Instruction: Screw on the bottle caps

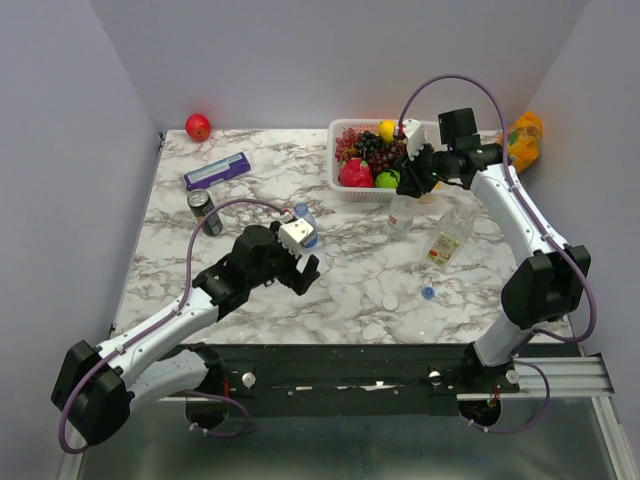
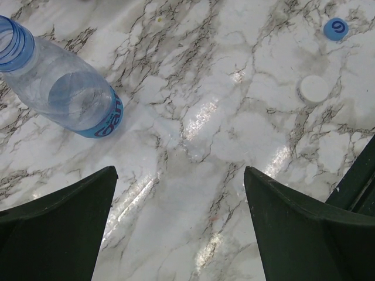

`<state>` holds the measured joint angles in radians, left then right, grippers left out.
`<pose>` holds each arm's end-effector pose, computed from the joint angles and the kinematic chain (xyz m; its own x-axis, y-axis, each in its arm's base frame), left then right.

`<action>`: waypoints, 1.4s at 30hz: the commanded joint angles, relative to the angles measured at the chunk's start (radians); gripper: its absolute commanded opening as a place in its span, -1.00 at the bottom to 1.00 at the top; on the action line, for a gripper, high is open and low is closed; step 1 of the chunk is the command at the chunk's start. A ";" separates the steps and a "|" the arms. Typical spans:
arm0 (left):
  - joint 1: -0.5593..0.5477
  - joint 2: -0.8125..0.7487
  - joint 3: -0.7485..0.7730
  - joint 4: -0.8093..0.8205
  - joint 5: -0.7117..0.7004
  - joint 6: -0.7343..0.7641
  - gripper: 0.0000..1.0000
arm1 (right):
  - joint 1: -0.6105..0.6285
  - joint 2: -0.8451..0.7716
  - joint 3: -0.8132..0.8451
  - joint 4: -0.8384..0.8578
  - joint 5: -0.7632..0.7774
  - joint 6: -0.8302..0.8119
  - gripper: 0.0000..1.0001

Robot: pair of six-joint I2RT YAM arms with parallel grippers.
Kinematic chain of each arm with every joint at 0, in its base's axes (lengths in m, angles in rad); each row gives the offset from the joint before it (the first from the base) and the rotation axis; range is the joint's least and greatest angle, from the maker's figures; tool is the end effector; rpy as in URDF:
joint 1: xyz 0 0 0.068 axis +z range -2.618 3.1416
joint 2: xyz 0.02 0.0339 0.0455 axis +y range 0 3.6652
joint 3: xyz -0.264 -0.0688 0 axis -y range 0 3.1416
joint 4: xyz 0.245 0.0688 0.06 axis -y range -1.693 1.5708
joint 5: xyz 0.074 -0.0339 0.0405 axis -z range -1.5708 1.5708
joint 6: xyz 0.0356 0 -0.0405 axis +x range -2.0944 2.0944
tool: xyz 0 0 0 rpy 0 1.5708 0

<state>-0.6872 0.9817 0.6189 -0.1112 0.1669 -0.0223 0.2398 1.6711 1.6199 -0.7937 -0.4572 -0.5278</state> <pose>0.1669 -0.1446 0.2523 -0.3693 0.2746 -0.8878 0.7318 0.6748 -0.0956 0.3503 0.1018 0.3443 -0.3770 -0.5574 -0.7397 -0.7959 0.6034 -0.0491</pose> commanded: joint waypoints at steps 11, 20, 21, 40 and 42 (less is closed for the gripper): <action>0.032 0.040 0.044 -0.007 0.003 0.016 0.97 | -0.019 0.044 -0.023 0.057 -0.021 0.015 0.05; 0.038 0.046 0.039 -0.001 0.011 0.016 0.97 | -0.019 0.059 0.004 0.050 -0.001 0.023 0.21; 0.038 0.046 0.039 -0.001 0.013 0.018 0.97 | -0.020 0.061 0.008 0.050 0.000 0.022 0.22; 0.297 -0.100 0.271 -0.205 -0.092 0.042 0.97 | 0.200 0.125 0.324 0.110 -0.069 0.040 0.50; 0.360 -0.103 0.288 -0.179 -0.113 0.045 0.97 | 0.252 0.166 0.348 0.105 -0.078 0.064 0.52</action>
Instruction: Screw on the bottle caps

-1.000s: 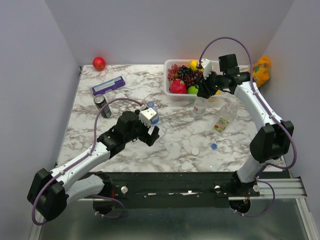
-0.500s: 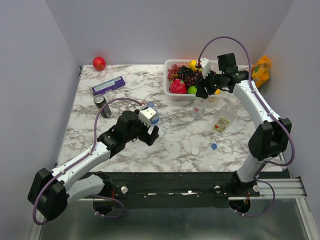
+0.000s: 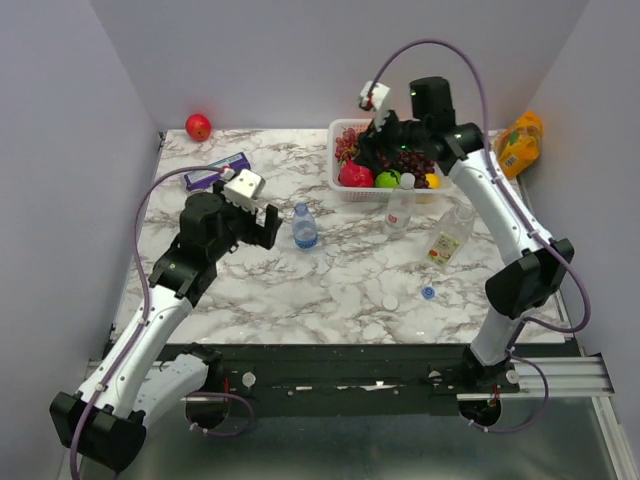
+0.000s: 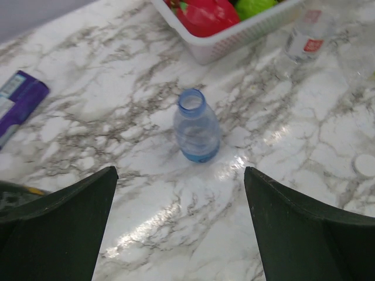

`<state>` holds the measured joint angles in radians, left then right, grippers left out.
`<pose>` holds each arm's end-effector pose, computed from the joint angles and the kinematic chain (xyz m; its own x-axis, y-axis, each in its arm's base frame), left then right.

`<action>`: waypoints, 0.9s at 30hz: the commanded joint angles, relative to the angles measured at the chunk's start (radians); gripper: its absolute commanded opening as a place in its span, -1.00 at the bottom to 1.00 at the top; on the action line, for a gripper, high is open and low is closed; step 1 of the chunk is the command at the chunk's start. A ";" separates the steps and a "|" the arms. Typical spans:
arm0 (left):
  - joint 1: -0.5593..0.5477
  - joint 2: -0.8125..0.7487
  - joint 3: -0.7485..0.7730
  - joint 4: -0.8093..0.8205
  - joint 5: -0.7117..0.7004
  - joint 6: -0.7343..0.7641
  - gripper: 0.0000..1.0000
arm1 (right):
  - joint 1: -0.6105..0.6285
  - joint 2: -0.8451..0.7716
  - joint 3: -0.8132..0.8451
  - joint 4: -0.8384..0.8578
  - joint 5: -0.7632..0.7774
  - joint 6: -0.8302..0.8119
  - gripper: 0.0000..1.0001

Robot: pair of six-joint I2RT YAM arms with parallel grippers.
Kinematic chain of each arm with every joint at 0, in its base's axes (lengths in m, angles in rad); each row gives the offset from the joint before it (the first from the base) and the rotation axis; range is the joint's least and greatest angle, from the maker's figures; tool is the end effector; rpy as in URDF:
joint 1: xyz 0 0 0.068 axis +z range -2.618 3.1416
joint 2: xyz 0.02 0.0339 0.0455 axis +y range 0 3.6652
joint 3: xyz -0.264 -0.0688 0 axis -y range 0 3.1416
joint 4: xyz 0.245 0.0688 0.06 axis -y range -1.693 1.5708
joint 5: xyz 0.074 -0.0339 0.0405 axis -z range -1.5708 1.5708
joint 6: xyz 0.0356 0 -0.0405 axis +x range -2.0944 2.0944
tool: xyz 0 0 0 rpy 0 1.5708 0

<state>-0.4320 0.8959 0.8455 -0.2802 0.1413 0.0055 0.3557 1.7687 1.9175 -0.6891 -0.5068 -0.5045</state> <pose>0.1851 -0.0908 0.3317 -0.2918 0.1405 -0.9461 0.5371 0.8425 -0.0405 0.3647 0.1539 0.4139 -0.0863 -0.4829 -0.8714 -0.8412 0.5040 -0.1959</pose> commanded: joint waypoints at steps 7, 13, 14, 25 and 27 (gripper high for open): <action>0.182 -0.006 0.127 0.041 -0.134 0.024 0.97 | 0.281 0.195 0.061 0.042 -0.027 0.158 0.61; 0.206 -0.021 0.116 0.026 -0.108 0.004 0.97 | 0.328 0.274 0.078 0.056 0.030 0.158 0.65; 0.220 -0.022 0.113 0.023 -0.100 -0.001 0.97 | 0.335 0.291 0.086 0.057 0.034 0.155 0.65; 0.291 -0.052 0.076 0.010 -0.036 -0.044 0.97 | 0.355 0.380 0.115 0.063 0.063 0.167 0.58; 0.294 -0.054 0.073 0.007 -0.026 -0.045 0.97 | 0.356 0.388 0.120 0.066 0.067 0.170 0.50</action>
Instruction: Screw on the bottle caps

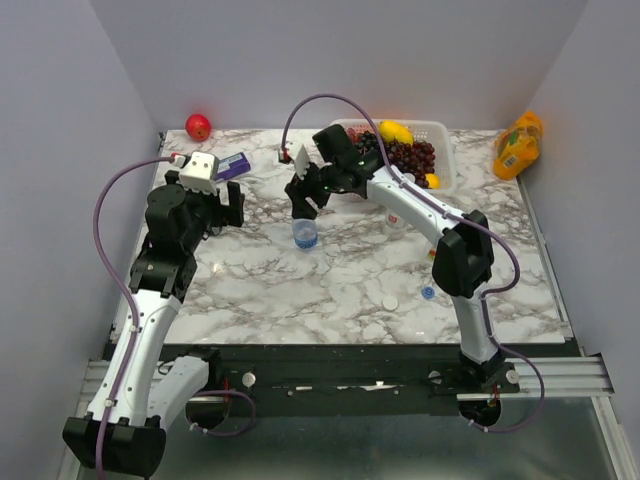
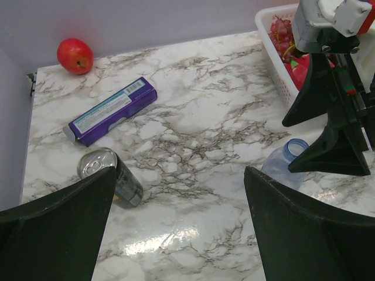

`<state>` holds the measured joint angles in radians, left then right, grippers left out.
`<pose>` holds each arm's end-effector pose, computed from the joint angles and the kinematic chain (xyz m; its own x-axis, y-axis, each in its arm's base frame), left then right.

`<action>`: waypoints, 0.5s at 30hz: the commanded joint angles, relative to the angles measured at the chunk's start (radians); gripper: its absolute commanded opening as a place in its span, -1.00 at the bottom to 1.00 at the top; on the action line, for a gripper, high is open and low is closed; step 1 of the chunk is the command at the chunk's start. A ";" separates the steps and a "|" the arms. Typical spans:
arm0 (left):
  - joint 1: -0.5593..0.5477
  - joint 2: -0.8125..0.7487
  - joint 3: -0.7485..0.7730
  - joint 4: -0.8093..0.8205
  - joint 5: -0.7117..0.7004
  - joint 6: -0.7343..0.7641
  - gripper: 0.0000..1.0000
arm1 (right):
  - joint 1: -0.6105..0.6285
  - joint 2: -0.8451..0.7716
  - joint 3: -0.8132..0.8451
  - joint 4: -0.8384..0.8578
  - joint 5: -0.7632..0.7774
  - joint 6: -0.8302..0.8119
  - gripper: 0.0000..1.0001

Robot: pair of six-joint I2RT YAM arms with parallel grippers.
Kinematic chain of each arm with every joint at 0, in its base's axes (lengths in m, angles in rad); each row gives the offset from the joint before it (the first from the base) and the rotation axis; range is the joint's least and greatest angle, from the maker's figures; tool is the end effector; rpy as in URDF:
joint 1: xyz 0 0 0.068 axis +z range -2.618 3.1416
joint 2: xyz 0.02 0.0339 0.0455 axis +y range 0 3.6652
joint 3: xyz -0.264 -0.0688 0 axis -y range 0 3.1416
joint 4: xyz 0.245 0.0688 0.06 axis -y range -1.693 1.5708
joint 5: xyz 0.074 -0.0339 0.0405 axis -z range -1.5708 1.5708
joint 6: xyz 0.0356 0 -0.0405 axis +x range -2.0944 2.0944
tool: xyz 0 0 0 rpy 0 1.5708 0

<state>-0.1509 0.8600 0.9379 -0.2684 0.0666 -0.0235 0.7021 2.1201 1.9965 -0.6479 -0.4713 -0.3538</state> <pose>0.1923 -0.0316 0.3717 -0.1922 0.0055 -0.9813 0.2101 0.9770 -0.0357 0.3592 0.3250 0.2943 -0.2139 -0.5852 -0.7821 -0.9573 0.2849 0.0486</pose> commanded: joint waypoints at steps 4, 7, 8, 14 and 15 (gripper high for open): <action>0.014 -0.015 -0.028 -0.002 0.067 -0.013 0.97 | 0.010 0.046 0.042 0.028 0.039 0.019 0.19; 0.017 -0.010 -0.033 0.006 0.085 -0.018 0.97 | 0.010 0.038 0.028 0.030 0.036 0.016 -0.06; 0.019 -0.010 -0.036 0.008 0.088 -0.018 0.97 | 0.010 0.037 0.022 0.030 0.033 0.013 -0.13; 0.020 -0.001 -0.100 0.043 0.244 0.019 0.97 | 0.008 -0.027 0.013 -0.002 0.030 -0.010 -0.57; 0.020 -0.003 -0.119 0.066 0.293 0.066 0.97 | 0.007 -0.047 0.013 -0.031 0.025 -0.017 -0.62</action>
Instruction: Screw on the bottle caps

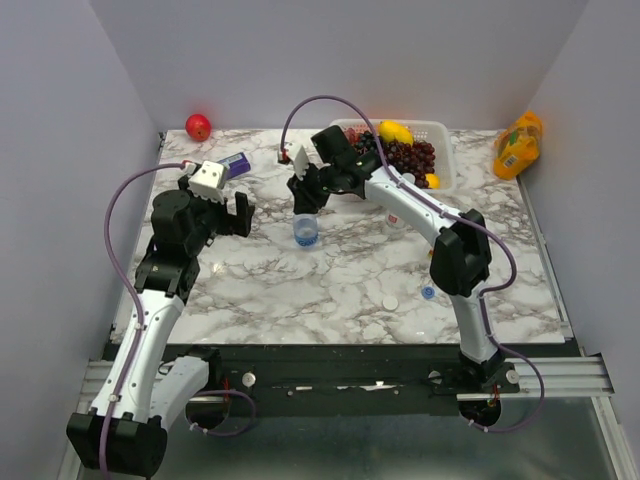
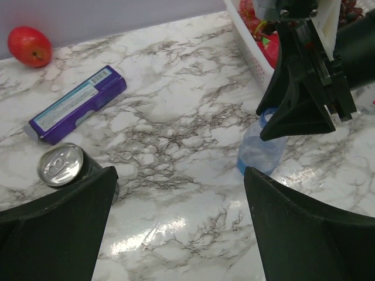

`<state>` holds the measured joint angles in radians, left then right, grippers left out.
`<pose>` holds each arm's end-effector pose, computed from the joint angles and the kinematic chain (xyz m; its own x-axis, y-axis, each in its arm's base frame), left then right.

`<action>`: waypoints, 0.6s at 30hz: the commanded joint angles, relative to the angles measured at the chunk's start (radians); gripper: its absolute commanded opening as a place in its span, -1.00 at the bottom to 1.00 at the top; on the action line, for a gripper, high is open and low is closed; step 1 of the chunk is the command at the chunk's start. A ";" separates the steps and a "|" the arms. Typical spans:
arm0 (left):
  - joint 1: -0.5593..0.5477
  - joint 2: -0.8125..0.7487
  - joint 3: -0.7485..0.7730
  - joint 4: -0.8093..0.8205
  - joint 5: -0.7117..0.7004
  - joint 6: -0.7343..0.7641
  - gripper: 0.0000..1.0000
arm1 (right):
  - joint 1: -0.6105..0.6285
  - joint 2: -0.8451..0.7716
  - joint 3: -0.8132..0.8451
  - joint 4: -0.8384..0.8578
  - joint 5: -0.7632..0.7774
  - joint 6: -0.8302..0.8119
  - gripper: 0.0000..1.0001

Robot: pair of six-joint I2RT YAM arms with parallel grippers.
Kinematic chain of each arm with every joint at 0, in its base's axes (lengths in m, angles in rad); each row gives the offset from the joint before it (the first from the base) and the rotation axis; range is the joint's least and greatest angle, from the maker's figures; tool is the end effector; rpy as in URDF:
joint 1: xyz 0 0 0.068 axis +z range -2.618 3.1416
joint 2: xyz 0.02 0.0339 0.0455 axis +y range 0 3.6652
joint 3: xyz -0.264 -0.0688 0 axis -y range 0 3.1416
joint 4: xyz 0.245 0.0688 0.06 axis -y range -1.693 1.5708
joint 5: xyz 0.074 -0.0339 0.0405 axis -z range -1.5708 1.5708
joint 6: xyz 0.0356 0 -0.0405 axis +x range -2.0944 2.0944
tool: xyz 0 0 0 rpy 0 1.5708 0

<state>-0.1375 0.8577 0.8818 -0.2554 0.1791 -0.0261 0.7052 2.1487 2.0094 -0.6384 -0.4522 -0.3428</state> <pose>0.1942 -0.0333 0.3541 -0.2350 0.0066 -0.9720 0.3006 0.9514 -0.0662 0.3636 0.3299 0.2856 -0.2275 -0.5907 -0.7741 -0.9520 0.3022 0.0492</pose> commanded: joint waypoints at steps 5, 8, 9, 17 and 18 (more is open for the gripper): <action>0.006 0.023 -0.207 0.162 0.572 0.107 0.97 | -0.015 -0.236 0.011 -0.164 -0.088 -0.088 -0.69; -0.019 0.061 -0.250 0.251 0.645 0.051 0.97 | -0.027 -0.306 0.012 -0.248 -0.186 -0.137 -0.67; -0.030 0.067 -0.257 0.321 0.658 0.048 0.97 | -0.029 -0.323 0.006 -0.279 -0.206 -0.142 -0.67; -0.230 0.122 -0.305 0.502 0.635 0.155 0.97 | -0.027 -0.389 -0.001 -0.374 -0.272 -0.102 -0.67; -0.272 0.144 -0.305 0.537 0.626 0.147 0.97 | -0.027 -0.392 0.002 -0.373 -0.270 -0.091 -0.67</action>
<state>-0.3092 0.9634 0.5903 0.1104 0.7650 0.0784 0.6788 1.7405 2.0113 -0.9279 -0.6685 -0.4568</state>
